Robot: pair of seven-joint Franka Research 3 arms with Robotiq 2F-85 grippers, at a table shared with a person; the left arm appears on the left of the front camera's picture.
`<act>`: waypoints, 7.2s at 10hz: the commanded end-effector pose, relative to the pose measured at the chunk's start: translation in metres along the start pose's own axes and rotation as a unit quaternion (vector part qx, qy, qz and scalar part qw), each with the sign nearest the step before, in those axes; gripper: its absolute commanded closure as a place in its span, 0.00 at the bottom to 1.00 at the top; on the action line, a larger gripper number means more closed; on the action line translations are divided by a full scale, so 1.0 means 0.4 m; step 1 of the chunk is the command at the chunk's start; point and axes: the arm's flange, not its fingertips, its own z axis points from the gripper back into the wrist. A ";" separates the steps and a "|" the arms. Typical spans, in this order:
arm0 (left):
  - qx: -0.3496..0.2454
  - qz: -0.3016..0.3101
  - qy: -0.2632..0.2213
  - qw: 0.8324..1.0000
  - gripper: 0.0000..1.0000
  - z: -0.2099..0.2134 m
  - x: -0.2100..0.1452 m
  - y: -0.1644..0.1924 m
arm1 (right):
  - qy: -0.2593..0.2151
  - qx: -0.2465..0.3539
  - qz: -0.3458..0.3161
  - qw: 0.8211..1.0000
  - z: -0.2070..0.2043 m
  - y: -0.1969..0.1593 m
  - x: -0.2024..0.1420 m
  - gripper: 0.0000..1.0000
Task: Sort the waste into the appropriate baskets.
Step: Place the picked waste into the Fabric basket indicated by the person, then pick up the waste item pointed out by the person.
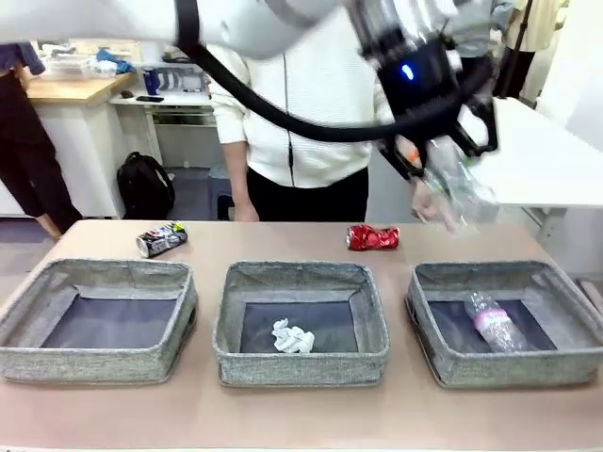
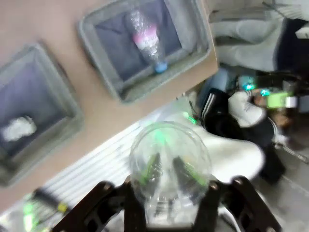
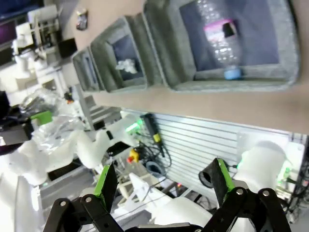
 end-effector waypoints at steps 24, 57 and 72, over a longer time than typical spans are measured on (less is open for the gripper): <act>0.083 -0.037 0.033 0.995 0.00 -0.089 0.075 0.109 | -0.105 -0.019 -0.071 0.992 0.003 0.010 -0.001 0.00; -0.448 -0.009 -0.038 0.893 0.00 0.482 -0.488 1.162 | 0.056 0.266 0.040 0.962 -0.142 0.204 0.192 0.00; 0.023 -0.176 -0.225 0.958 0.00 0.483 -0.436 1.195 | 0.056 0.266 0.040 0.962 -0.142 0.204 0.192 0.00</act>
